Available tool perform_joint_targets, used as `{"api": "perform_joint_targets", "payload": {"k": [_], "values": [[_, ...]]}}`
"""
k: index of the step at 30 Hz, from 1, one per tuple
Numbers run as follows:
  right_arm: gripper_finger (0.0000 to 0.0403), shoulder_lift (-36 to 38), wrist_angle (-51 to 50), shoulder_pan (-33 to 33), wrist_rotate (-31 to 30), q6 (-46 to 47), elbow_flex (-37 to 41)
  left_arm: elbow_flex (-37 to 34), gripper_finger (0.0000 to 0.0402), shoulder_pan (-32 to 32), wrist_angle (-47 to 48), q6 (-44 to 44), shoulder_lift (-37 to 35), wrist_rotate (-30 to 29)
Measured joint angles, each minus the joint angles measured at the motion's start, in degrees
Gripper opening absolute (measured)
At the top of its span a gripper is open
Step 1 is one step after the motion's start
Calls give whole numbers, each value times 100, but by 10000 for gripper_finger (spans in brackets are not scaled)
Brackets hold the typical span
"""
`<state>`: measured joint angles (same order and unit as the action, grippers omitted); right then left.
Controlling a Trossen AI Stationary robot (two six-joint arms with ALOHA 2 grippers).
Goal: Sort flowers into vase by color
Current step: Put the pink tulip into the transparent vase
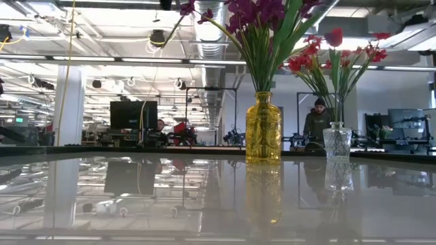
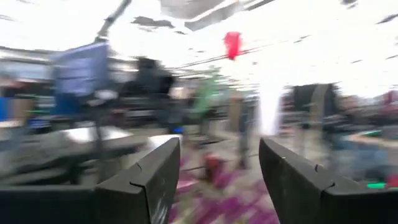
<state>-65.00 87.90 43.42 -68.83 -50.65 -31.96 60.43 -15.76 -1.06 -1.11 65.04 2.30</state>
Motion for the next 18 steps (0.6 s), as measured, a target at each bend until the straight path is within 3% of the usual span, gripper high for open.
{"api": "perform_joint_targets", "payload": {"k": [3, 5, 8, 10, 12, 18], "values": [[245, 414, -686, -439, 163, -534, -550, 672, 0, -28, 44, -254, 258, 83], [245, 715, -1813, -677, 415, -395, -958, 1189, 0, -61, 50, -294, 549, 416], [245, 1147, -4556, -1081, 1033, 1024, -1669, 2084, 0, -101, 407, -299, 1082, 1018], [245, 1307, -6453, -1518, 1934, 2457, -2211, 2718, 0, -100, 785, -346, 1515, 1246], [245, 1297, -7605, -2105, 2812, 3381, -2640, 3290, 0, -102, 1141, -383, 1945, 1441], [245, 907, -7877, -3465, 4123, 3678, -2845, 4431, 0, -67, 1397, -284, 2917, 2466]]}}
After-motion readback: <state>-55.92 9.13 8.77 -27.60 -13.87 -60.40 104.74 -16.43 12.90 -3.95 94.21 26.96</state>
